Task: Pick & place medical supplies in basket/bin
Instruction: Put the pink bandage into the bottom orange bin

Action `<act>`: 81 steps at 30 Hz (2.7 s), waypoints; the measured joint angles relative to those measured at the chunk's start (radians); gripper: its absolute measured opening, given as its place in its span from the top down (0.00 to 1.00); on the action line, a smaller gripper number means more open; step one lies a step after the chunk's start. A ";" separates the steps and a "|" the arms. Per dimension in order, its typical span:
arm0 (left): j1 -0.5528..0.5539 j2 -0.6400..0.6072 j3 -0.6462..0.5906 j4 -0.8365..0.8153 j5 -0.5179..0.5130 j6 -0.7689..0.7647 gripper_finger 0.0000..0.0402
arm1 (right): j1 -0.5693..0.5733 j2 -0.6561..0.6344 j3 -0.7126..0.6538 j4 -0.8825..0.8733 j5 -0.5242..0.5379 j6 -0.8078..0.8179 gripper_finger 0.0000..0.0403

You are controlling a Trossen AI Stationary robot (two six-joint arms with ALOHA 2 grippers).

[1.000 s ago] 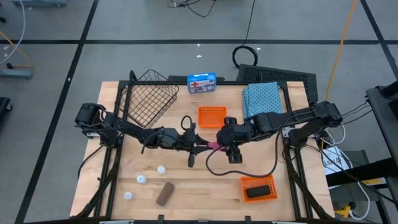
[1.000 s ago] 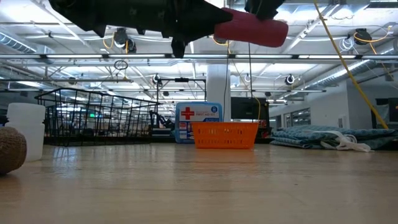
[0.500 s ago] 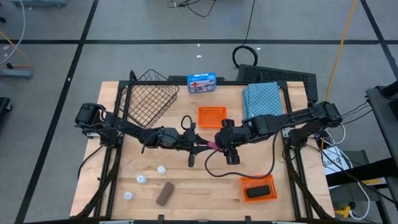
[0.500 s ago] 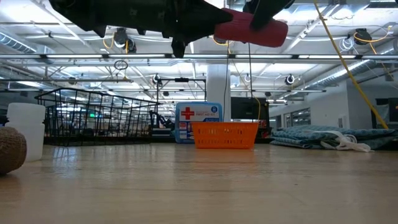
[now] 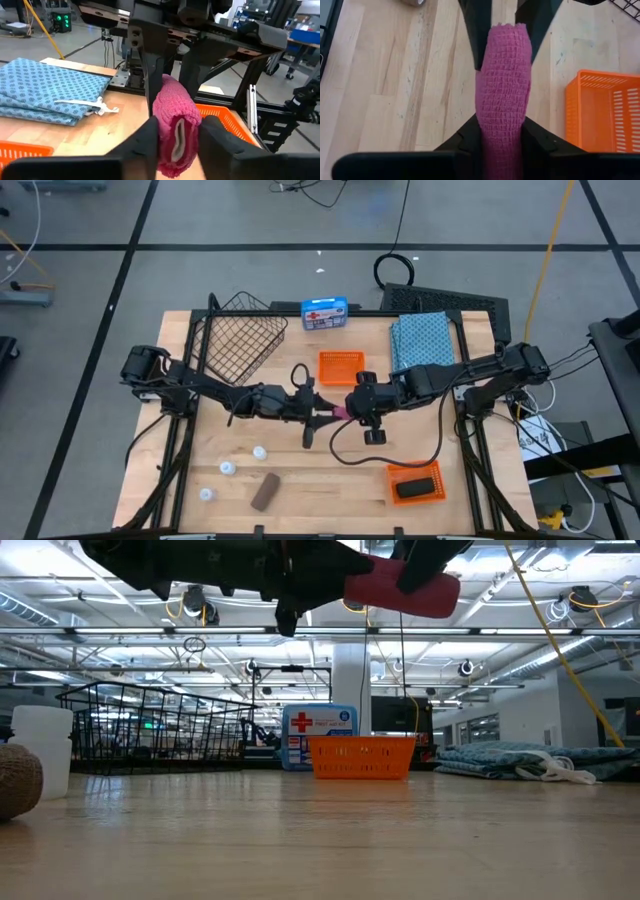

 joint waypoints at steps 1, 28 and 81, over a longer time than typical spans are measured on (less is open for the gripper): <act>0.000 -0.007 0.000 -0.002 0.005 -0.004 0.65 | 0.000 0.000 0.000 0.001 0.000 0.000 0.82; 0.001 -0.305 0.004 -0.362 -0.062 0.048 0.26 | 0.463 -0.128 -0.028 -0.260 0.004 0.584 0.81; 0.001 -0.305 0.004 -0.389 -0.115 0.021 0.26 | 0.649 -0.127 -0.670 0.348 -0.024 0.699 0.66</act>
